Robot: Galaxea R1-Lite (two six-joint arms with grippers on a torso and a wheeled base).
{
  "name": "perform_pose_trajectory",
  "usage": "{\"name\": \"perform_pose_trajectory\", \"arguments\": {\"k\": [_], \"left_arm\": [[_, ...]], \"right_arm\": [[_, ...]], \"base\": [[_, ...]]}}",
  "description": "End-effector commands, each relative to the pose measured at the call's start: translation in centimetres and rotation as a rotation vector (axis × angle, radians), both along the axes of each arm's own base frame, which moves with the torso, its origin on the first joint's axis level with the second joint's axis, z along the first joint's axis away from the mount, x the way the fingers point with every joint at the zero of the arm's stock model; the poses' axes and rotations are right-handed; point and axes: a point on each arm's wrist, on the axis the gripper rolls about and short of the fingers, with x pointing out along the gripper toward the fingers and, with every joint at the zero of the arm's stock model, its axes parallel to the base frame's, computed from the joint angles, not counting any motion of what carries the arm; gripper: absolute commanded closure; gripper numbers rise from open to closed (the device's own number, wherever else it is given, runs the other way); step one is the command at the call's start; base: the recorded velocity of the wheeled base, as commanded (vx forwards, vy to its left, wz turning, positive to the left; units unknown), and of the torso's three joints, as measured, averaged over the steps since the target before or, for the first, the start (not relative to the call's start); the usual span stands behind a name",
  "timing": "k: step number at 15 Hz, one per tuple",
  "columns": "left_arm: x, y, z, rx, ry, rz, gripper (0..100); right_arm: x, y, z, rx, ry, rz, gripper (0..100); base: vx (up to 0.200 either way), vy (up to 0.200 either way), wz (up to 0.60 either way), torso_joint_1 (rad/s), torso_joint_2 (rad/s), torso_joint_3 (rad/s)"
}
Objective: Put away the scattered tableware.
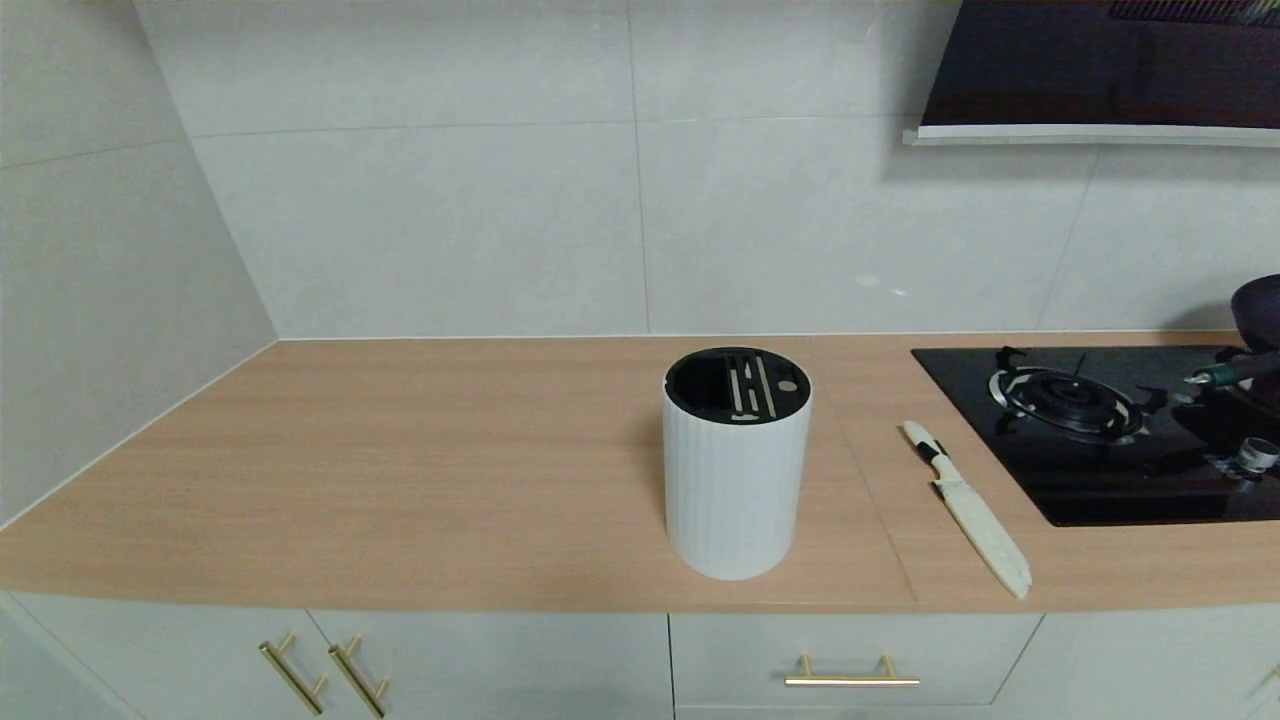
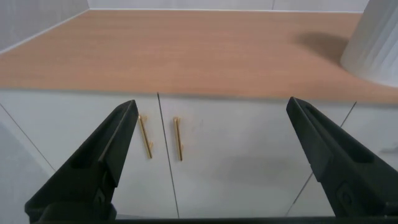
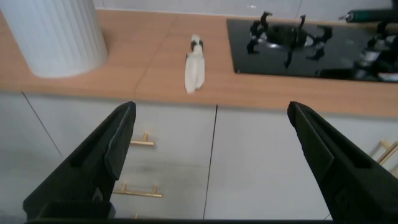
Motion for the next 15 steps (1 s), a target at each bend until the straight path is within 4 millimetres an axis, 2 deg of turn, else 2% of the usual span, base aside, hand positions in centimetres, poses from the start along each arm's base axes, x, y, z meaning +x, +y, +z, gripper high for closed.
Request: {"name": "perform_pose_trajectory", "arguments": {"k": [1, 9, 12, 15], "left_arm": [[0.0, 0.0, 0.01, -0.001, -0.001, 0.0, 0], [0.0, 0.0, 0.01, -0.001, -0.001, 0.0, 0], [0.0, 0.0, 0.01, -0.001, -0.001, 0.0, 0], [0.0, 0.0, 0.01, -0.001, -0.001, 0.0, 0]], "right_arm": [[0.01, 0.0, 0.01, 0.0, 0.001, 0.001, 0], [0.01, 0.0, 0.01, 0.0, 0.001, 0.001, 0], [0.01, 0.0, 0.01, 0.0, 0.001, 0.001, 0], [0.01, 0.0, 0.01, -0.002, 0.001, 0.001, 0]], "base": [[0.0, 0.0, 0.0, 0.276, -0.58, -0.31], [0.0, 0.0, 0.0, 0.24, -0.5, -0.264], [0.0, 0.0, 0.0, 0.178, -0.37, -0.19], [0.0, 0.0, 0.0, 0.044, -0.09, -0.039]]}}
